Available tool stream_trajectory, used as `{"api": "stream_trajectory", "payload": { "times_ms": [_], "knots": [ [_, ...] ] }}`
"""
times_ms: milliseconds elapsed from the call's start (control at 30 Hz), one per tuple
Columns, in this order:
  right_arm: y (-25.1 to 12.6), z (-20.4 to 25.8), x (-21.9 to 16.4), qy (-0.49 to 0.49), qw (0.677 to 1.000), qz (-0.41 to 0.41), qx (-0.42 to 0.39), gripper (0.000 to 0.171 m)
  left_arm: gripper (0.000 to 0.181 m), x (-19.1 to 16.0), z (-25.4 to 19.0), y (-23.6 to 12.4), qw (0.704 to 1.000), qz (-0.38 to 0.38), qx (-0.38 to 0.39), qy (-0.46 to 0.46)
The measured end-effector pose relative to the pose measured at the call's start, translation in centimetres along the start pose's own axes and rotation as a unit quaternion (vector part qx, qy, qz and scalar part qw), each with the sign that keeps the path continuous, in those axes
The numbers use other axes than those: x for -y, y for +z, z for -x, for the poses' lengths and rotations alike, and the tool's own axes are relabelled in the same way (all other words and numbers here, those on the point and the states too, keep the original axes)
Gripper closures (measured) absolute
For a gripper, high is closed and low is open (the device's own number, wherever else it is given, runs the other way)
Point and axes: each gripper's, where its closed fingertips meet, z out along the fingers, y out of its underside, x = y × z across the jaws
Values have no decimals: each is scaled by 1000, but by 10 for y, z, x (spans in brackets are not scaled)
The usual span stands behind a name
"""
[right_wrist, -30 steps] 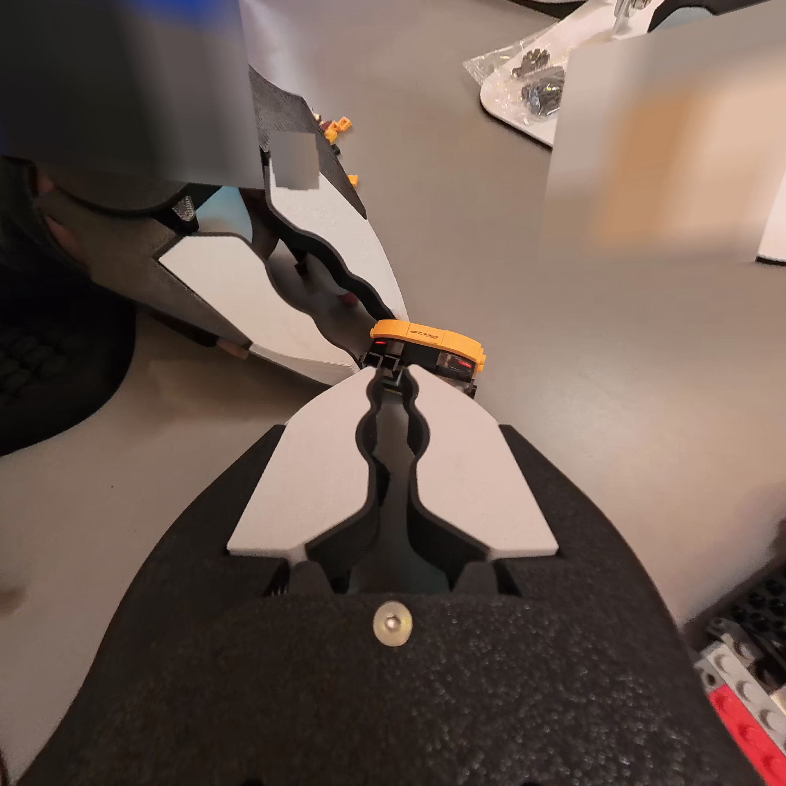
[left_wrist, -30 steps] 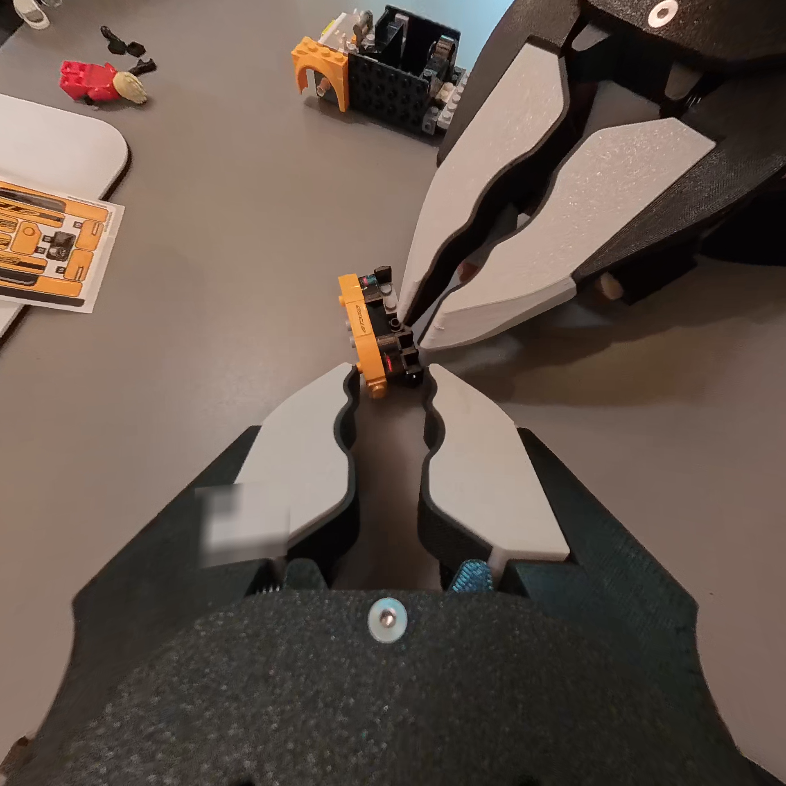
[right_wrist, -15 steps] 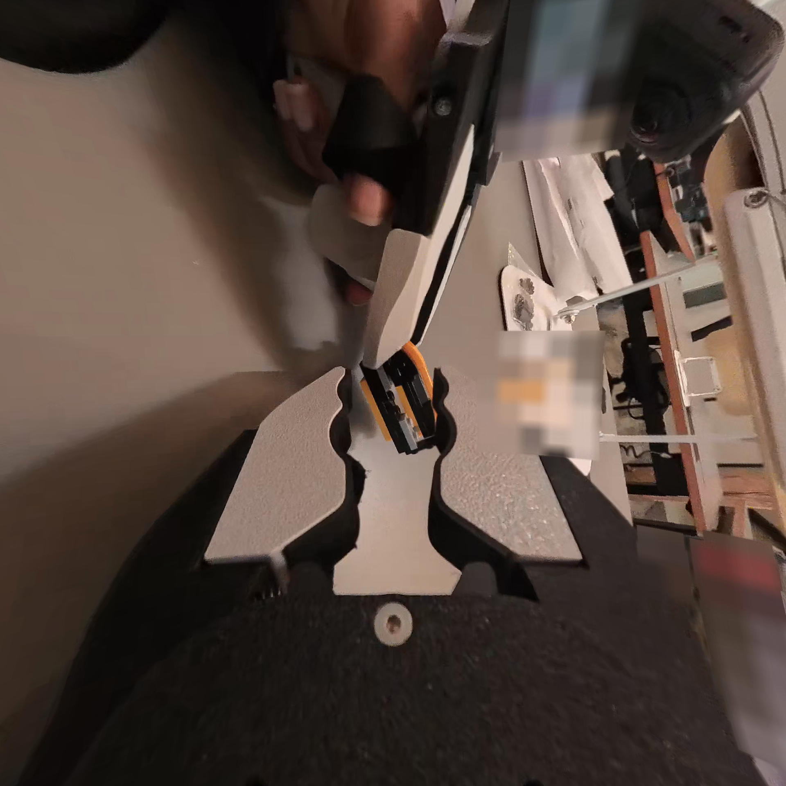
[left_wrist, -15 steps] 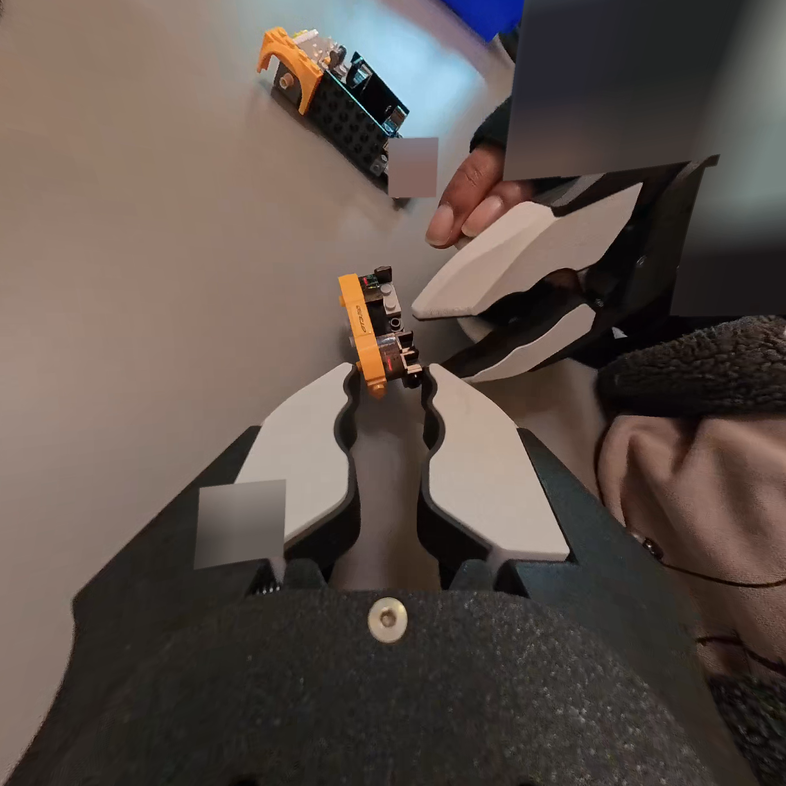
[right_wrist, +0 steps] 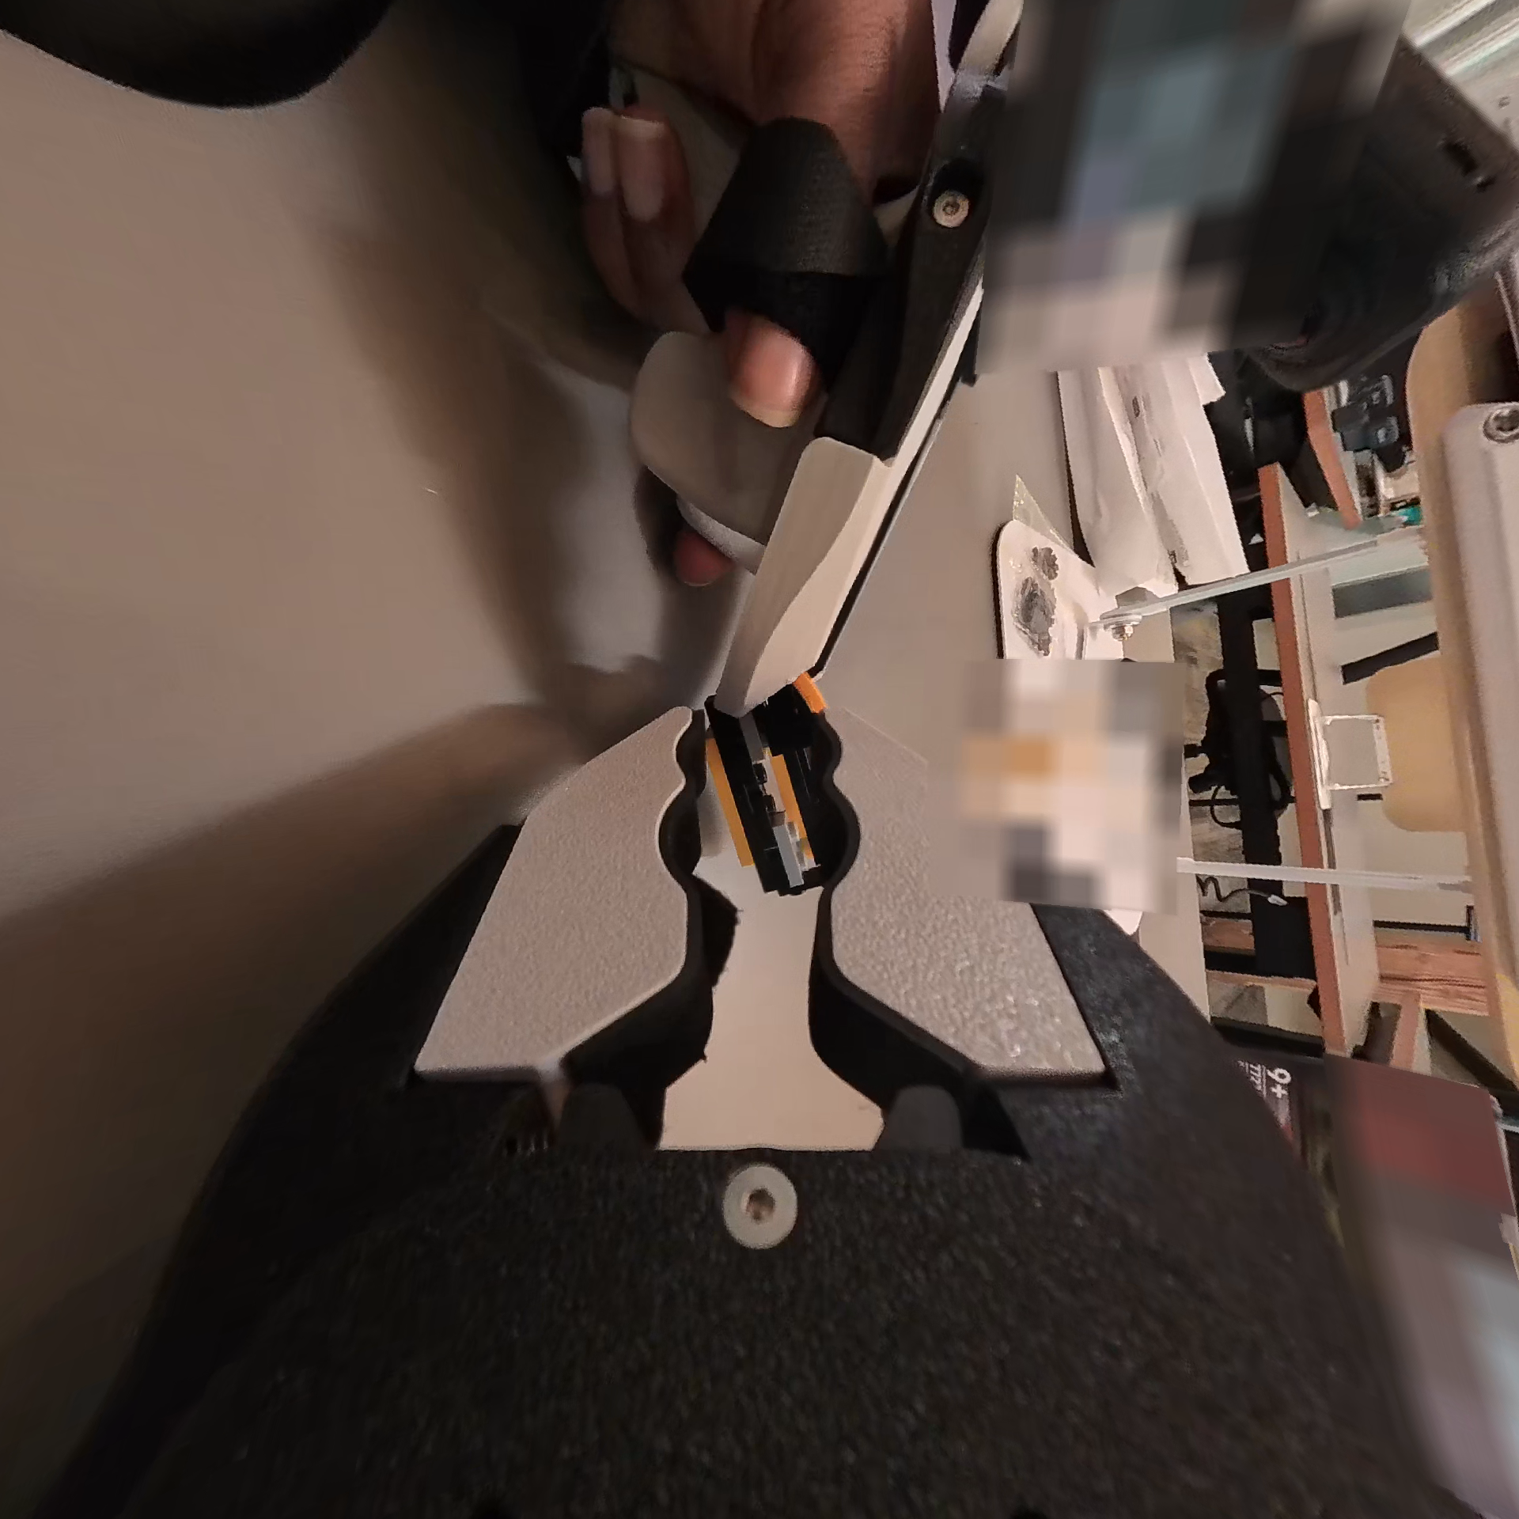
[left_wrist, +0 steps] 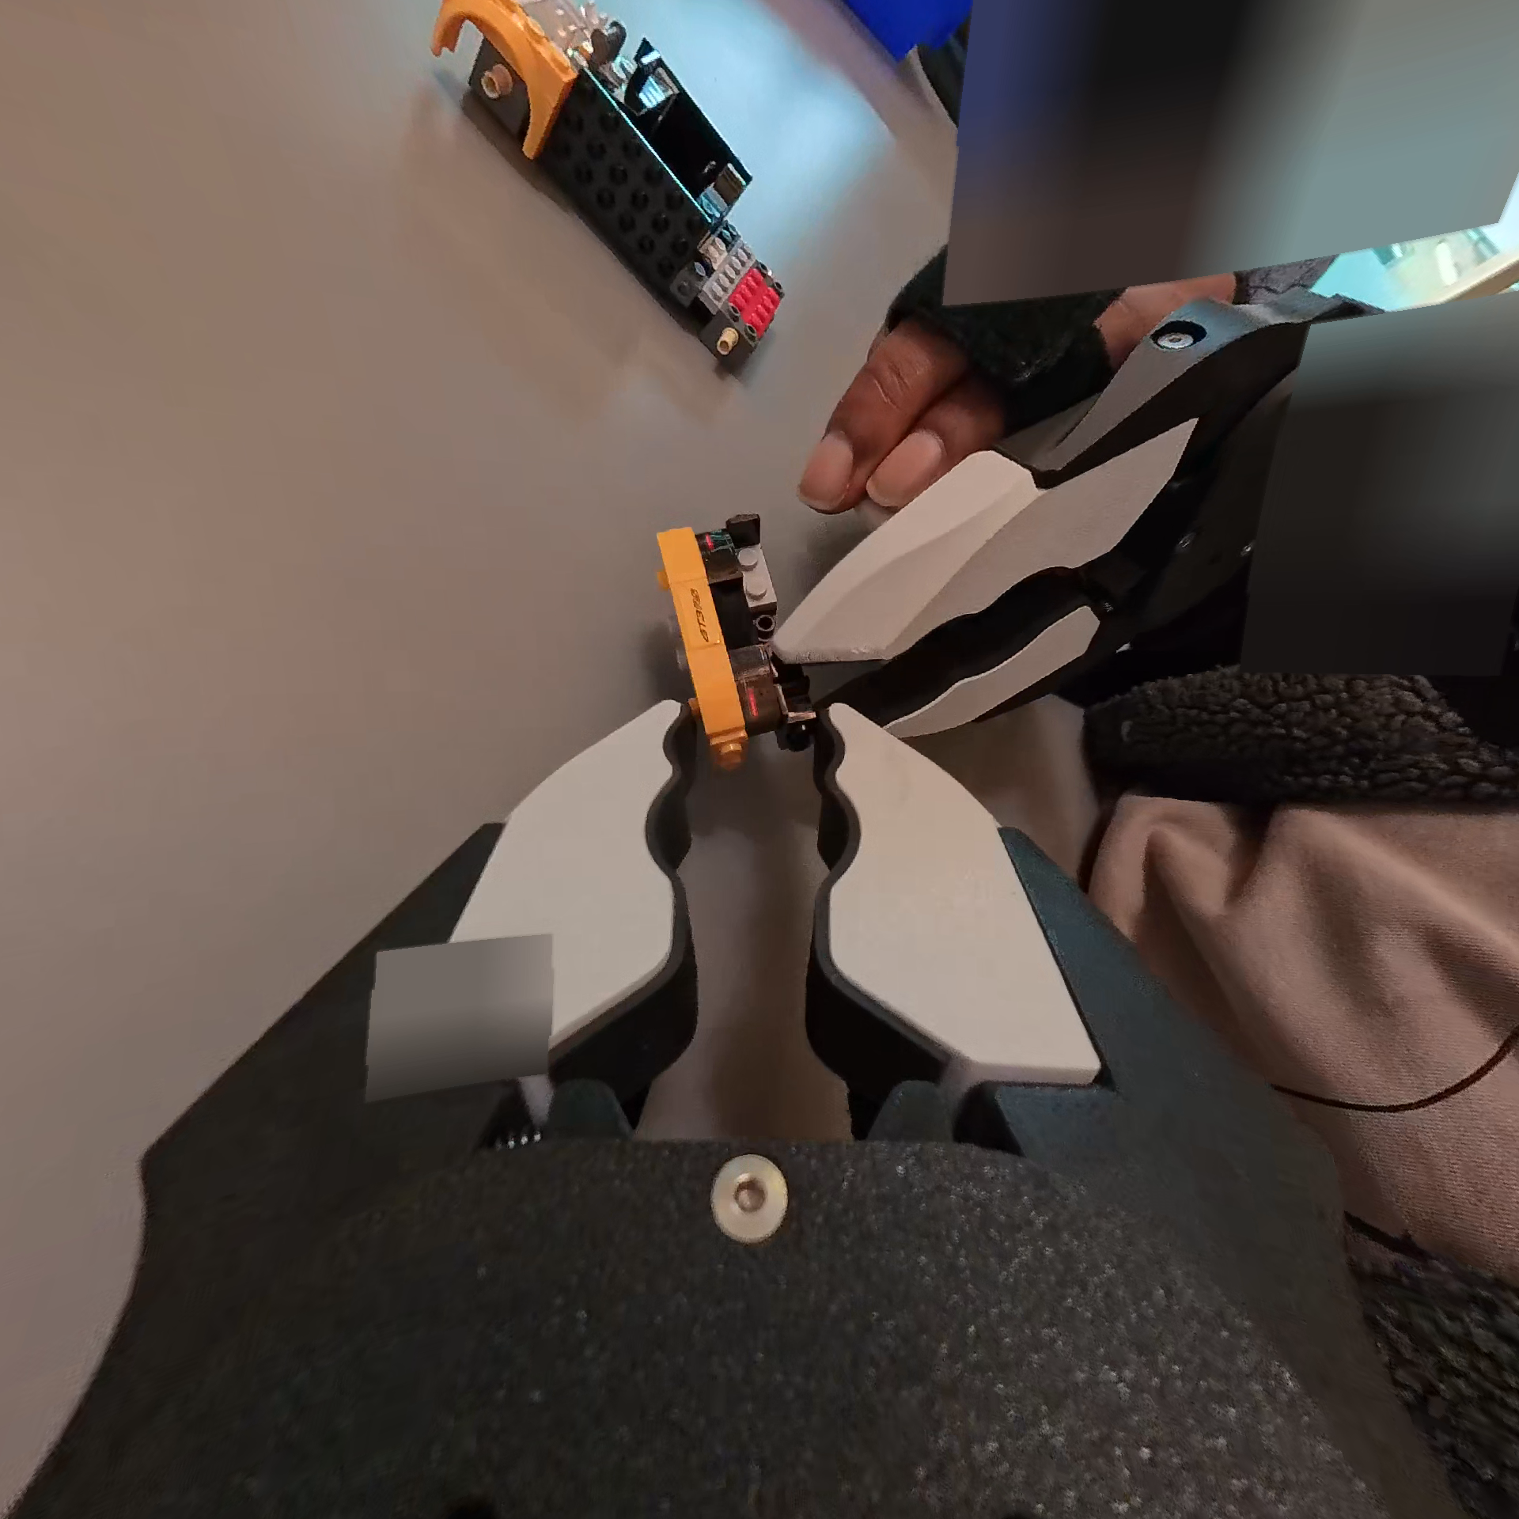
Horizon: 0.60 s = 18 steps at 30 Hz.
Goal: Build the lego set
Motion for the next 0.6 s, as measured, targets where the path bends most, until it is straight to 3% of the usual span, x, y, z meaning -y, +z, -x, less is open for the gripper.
{"api": "stream_trajectory", "payload": {
  "times_ms": [433,600],
  "knots": [
    [-5,-1,6,21,1000,-15,-1,152,154,2,-7,-3,999,-10,-33,-24],
    [-20,-18,10,61,997,-46,-17,138,154,6,-4,-6,999,-22,-31,-27]
  ]
}}
